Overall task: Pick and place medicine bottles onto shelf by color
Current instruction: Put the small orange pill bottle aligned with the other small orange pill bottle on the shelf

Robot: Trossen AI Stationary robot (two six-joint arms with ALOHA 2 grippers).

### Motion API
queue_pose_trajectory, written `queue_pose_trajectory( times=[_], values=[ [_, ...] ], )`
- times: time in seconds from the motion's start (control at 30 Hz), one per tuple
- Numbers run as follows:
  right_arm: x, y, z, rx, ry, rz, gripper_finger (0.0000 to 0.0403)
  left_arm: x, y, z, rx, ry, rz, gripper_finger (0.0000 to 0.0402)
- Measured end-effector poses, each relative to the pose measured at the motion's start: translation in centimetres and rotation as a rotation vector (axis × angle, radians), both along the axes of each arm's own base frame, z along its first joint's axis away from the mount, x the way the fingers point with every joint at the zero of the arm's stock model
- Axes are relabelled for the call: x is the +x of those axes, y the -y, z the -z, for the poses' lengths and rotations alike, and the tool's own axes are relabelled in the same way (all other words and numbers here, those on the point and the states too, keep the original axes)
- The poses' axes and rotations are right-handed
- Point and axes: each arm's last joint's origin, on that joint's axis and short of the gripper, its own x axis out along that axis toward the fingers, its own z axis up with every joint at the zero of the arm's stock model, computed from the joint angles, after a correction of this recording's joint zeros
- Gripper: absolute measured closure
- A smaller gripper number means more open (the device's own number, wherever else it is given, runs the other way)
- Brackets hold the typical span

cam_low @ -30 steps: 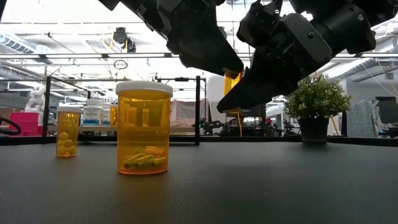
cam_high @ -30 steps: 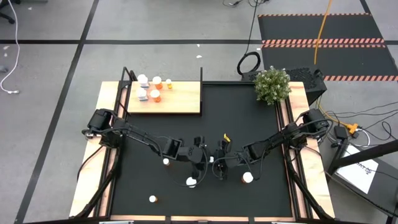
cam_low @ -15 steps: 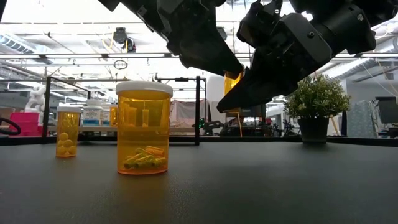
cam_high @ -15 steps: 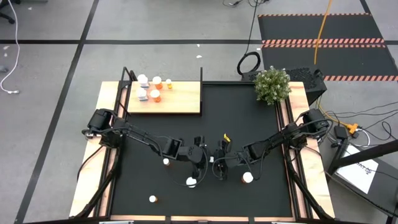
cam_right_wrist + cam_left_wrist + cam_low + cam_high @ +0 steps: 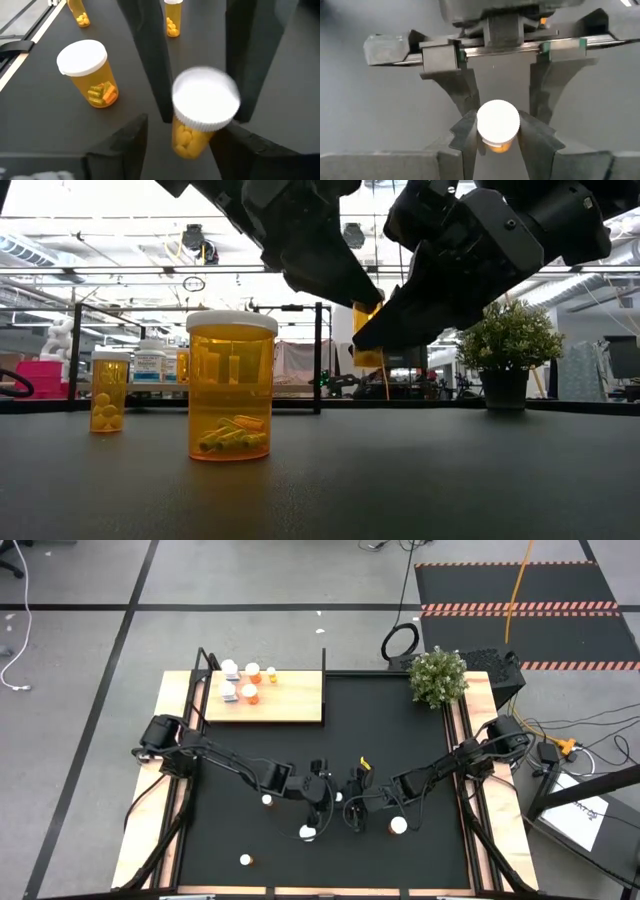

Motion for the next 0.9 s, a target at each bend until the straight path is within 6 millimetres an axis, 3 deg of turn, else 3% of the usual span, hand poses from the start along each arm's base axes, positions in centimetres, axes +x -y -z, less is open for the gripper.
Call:
queue_pose_trajectory(
  times=[0.17,0.37,0.63,0.9],
  values=[
    [0.0,0.0,0.0,0.006,0.0,0.004,0.0177,-0.4,0.1,-1.0,-0.004,0.02,0.005,0.0271],
    [0.0,0.0,-0.1,0.01,0.009,0.005,0.0175,-0.8,0.3,-2.1,-0.009,0.053,0.004,0.0277],
    [0.5,-0.2,-0.9,0.014,0.102,-0.013,0.0216,-1.3,0.8,-3.1,-0.002,0.077,-0.001,0.027],
    [0.5,-0.2,-0.9,0.011,0.109,-0.017,0.029,-1.4,1.1,-3.2,0.007,0.079,0.013,0.0269]
  ],
)
